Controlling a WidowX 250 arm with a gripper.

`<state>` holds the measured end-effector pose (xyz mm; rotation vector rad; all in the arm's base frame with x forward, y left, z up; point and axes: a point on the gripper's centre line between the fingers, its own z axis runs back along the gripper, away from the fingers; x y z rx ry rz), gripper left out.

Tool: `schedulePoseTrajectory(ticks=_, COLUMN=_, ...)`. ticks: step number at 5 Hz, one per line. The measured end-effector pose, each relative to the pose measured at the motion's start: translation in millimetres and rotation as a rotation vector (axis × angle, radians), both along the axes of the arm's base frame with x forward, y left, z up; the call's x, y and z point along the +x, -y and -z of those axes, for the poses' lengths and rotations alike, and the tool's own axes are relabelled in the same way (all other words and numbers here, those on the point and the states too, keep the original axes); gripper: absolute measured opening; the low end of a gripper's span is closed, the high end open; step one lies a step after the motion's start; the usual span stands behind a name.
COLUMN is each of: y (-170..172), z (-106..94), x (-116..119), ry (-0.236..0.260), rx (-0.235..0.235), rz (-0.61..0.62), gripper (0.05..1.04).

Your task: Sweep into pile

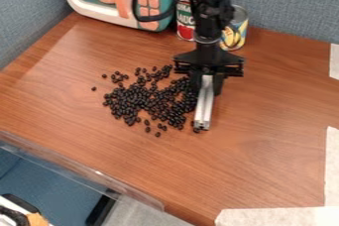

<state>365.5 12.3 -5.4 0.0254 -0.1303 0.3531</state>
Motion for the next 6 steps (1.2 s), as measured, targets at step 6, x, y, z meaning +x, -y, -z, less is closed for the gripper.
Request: schedulePoseTrajectory(ticks=6, y=-56.0, z=-0.8, x=-55.6, ry=-0.039, rx=0.047, rz=-0.131, gripper=0.37)
